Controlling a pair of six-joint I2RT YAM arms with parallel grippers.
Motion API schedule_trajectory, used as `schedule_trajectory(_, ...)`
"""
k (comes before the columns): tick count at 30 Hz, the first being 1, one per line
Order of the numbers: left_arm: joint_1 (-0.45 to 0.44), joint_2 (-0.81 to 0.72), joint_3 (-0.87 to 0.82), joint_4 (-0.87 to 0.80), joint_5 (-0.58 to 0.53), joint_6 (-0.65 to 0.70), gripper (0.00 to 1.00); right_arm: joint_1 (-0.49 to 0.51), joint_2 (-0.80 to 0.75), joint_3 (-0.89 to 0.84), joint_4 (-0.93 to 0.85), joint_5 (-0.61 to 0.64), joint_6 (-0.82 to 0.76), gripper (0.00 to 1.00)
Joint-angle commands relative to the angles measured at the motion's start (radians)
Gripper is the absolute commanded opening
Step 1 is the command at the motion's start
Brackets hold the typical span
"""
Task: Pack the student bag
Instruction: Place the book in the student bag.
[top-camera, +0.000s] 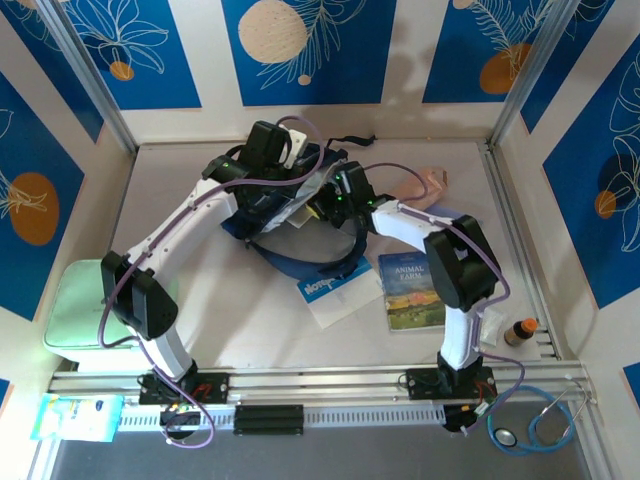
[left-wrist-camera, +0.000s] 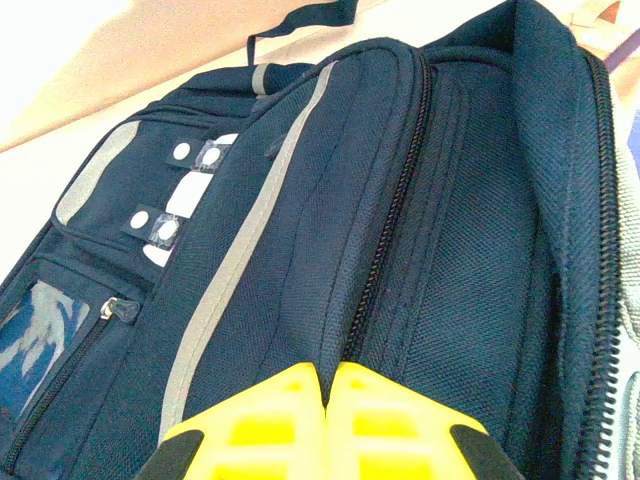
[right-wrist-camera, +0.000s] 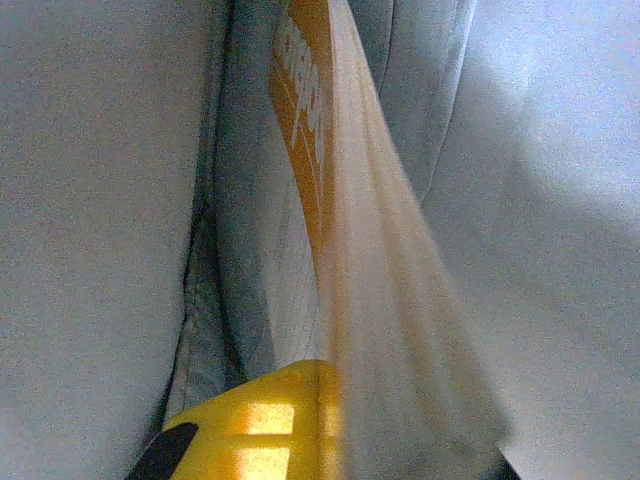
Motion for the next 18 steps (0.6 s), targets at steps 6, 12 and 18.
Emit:
schedule_trajectory(6, -0.006, -0.087, 0.004, 0.145, 0.003, -0.032, 0.00, 0.024, 0.154, 0.138, 0.031, -0.014, 0.077, 0.07)
schedule_trajectory(12, -0.002, -0.093, -0.027, 0.167, -0.019, -0.047, 0.00, 0.031, 0.187, 0.173, 0.036, -0.056, 0.075, 0.37)
schedule_trajectory(18, 0.016, -0.098, -0.067, 0.172, -0.047, -0.049, 0.00, 0.018, -0.001, -0.010, 0.047, -0.059, 0.055, 0.62)
